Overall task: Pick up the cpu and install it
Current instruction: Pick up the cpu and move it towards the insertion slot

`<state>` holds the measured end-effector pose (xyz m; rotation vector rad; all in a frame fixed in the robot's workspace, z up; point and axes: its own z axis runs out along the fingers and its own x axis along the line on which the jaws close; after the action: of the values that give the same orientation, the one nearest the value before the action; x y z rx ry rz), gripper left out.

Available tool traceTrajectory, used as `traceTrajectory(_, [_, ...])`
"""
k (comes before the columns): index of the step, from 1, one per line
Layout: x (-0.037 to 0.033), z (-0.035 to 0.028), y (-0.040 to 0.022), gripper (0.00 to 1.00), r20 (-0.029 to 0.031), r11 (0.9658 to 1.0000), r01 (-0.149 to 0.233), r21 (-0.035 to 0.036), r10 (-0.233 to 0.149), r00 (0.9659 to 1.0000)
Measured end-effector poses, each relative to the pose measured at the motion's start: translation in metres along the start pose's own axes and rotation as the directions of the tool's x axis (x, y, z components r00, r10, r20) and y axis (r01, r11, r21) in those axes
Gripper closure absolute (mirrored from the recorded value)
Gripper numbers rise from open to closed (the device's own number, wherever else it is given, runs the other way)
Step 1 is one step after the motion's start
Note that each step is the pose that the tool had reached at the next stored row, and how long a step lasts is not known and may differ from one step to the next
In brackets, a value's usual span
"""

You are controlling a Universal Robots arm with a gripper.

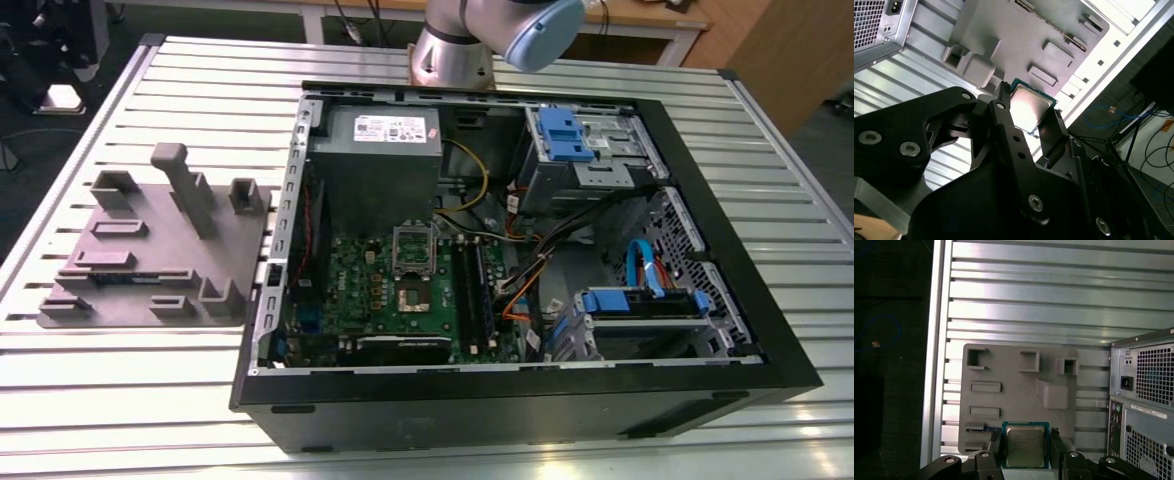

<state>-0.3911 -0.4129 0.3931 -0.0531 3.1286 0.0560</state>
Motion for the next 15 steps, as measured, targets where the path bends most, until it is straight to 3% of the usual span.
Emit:
traceTrajectory(7, [-0.0081, 0.0001, -0.0002, 0.53, 0.0001, 1.0000, 0.000, -0.0001, 0.000, 1.0000])
traceTrajectory(15, [-0.0127, 0.0001, -0.0004, 0.53, 0.0000, 1.0000, 0.000, 0.0000, 0.000, 1.0000])
